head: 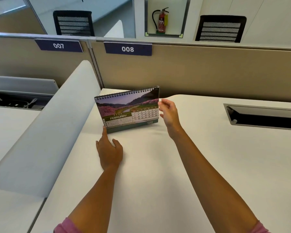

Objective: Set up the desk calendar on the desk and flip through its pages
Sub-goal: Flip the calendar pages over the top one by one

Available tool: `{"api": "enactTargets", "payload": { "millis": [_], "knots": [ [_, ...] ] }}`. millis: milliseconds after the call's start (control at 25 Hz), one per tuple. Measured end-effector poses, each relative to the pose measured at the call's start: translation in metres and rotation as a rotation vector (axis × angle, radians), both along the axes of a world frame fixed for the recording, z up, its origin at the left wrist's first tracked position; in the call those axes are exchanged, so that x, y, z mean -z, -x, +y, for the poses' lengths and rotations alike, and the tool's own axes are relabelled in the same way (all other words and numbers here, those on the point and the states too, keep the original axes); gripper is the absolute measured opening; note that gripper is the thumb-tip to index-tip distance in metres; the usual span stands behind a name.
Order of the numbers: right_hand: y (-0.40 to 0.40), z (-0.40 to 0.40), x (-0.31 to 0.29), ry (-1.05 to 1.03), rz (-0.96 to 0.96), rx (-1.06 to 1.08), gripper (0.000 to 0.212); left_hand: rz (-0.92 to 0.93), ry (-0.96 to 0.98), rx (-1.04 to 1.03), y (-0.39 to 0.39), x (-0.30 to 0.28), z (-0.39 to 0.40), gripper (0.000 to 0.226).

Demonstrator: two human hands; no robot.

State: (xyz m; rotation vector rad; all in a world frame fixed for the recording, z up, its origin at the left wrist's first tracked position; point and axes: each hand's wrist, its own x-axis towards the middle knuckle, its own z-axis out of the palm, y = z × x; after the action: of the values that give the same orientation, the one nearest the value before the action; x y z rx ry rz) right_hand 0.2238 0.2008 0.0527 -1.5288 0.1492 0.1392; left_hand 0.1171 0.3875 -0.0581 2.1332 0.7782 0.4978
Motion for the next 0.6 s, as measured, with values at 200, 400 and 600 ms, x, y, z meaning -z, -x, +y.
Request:
{"api": "enactTargets", "payload": {
  "millis": [200,400,600],
  "knots": [
    [0.002,-0.002,0.030,0.240,0.074,-0.043,0.048,-0.027,-0.027,0.009,0.000,0.001,0.000,0.066],
    [0.010,-0.006,0.034,0.320,0.018,-0.099,0.046,-0.021,-0.033,0.007,0.000,0.002,-0.001,0.065],
    [0.022,-0.006,0.035,0.332,-0.042,-0.009,0.043,-0.011,-0.039,0.011,-0.001,0.002,0.000,0.064]
  ]
}}
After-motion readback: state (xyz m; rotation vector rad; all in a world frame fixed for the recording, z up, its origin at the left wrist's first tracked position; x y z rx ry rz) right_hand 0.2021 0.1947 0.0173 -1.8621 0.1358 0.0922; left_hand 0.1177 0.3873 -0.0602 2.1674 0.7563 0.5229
